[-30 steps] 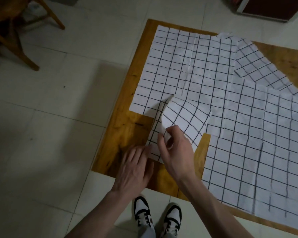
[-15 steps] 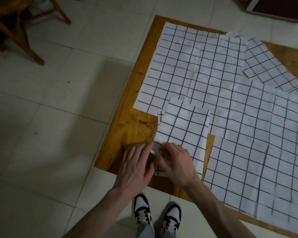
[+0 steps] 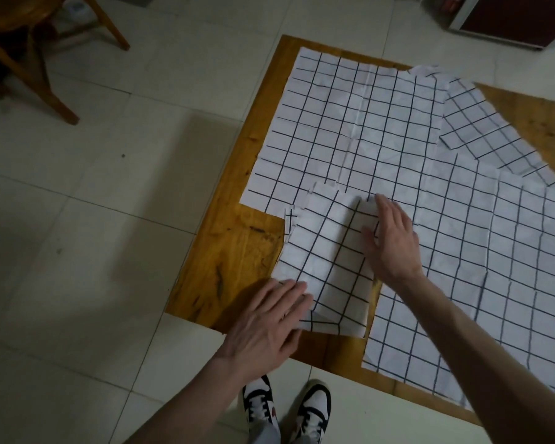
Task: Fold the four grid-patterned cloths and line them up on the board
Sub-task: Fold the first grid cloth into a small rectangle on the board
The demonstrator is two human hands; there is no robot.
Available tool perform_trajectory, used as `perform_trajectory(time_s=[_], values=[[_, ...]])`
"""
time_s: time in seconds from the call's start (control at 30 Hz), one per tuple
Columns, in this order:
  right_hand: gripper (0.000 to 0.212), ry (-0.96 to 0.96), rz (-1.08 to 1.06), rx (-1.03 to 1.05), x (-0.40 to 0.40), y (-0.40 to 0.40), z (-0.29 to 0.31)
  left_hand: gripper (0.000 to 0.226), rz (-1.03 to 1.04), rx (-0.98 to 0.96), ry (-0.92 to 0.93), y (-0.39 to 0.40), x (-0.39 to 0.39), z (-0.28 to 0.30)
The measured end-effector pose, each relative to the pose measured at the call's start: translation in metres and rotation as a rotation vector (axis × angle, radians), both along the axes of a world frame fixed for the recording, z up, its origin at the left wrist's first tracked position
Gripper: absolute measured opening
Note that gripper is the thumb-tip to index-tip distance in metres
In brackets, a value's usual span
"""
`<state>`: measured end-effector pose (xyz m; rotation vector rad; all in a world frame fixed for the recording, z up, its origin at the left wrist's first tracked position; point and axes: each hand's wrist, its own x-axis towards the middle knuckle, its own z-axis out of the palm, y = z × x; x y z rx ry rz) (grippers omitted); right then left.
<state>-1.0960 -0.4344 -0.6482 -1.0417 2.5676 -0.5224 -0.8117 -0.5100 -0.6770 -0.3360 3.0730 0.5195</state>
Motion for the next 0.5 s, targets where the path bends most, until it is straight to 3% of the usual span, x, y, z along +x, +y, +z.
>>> perform_trajectory(time_s=[0.1, 0.23, 0.4, 0.5], values=[[0.064, -0.040, 0.024, 0.056, -0.018, -0.003, 0.000, 0.054, 0.006, -0.027, 0.031, 0.000, -0.003, 0.001], [0.056, -0.005, -0.003, 0.032, -0.021, 0.001, 0.003, 0.061, 0.009, -0.078, 0.063, -0.004, -0.004, 0.005], [0.048, 0.023, -0.030, 0.062, -0.013, 0.015, 0.005, 0.038, 0.068, -0.088, 0.179, -0.022, -0.010, 0.005], [0.039, -0.010, -0.056, 0.030, -0.007, 0.029, 0.007, 0.037, 0.170, -0.103, 0.187, -0.033, -0.016, 0.010]])
